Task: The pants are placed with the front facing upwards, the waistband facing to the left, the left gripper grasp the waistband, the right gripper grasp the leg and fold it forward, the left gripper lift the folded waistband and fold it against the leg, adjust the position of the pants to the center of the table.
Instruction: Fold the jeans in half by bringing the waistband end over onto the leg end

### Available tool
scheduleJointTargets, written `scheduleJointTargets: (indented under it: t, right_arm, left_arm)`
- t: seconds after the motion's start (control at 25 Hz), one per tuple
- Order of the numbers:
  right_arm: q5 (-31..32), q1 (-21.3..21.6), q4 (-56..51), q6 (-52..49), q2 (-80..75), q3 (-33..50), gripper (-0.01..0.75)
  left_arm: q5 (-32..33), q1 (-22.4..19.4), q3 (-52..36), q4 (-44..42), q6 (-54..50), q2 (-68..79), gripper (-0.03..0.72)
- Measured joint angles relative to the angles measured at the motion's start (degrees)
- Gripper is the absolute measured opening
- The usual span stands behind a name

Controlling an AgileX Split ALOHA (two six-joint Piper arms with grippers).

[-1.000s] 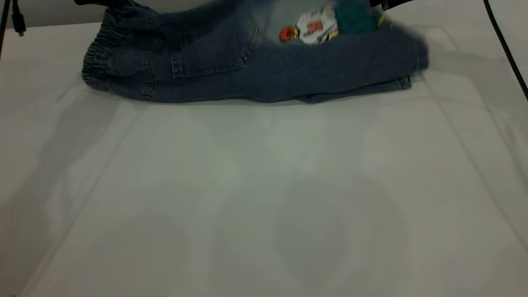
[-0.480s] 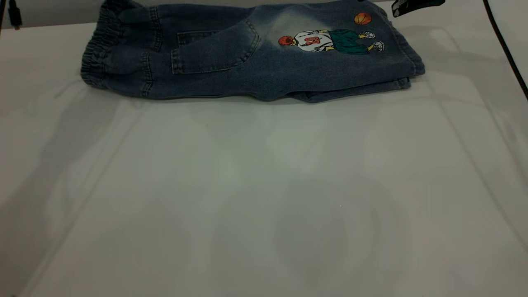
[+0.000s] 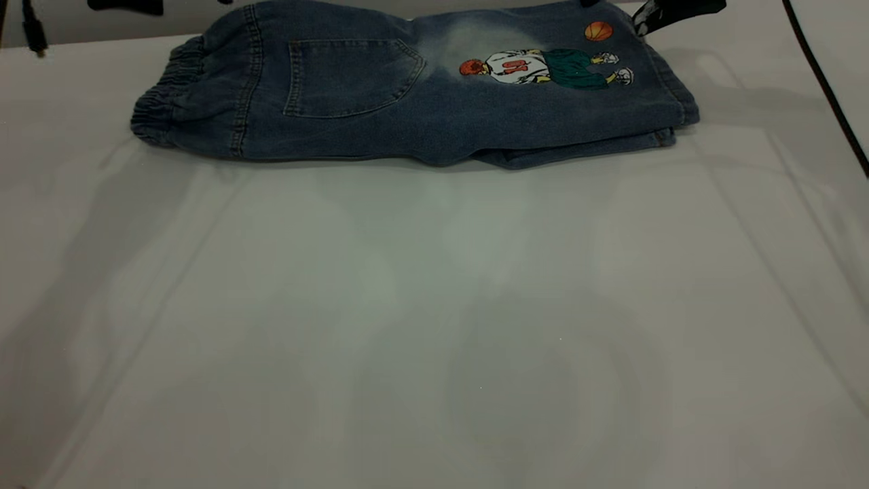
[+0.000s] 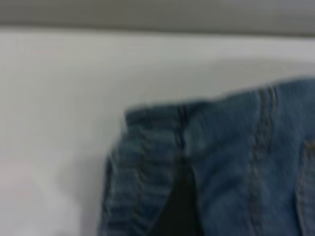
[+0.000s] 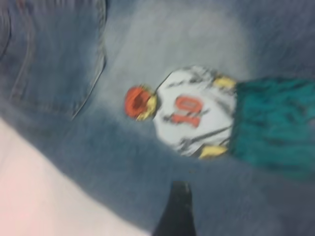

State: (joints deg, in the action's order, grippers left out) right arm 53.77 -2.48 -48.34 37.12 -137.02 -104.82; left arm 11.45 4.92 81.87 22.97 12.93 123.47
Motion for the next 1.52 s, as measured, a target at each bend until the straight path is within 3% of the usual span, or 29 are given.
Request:
scheduleJointTargets:
  t: [0.28, 0.48, 0.92, 1.52]
  right_arm:
    - [5.89, -5.27, 12.53, -9.48, 0.0, -5.82, 0.578]
    - [6.22, -8.23, 18.95, -14.07, -0.06, -8.24, 0.578]
    - [6.66, -10.42, 25.19, -17.57, -0.14, -8.24, 0.578]
    - [6.79, -10.75, 25.4, -17.57, -0.14, -8.24, 0.578]
  left_arm:
    - [12.7, -7.25, 0.0, -0.2, -6.53, -1.33, 0.601]
    - [19.25, -12.42, 0.0, -0.08, -5.71, -1.1, 0.593]
    - [16.02, -12.36, 0.0, 6.85, -2.06, 2.91, 0.593]
    - [12.21, -12.29, 0.06, 31.6, 19.34, 7.3, 0.593]
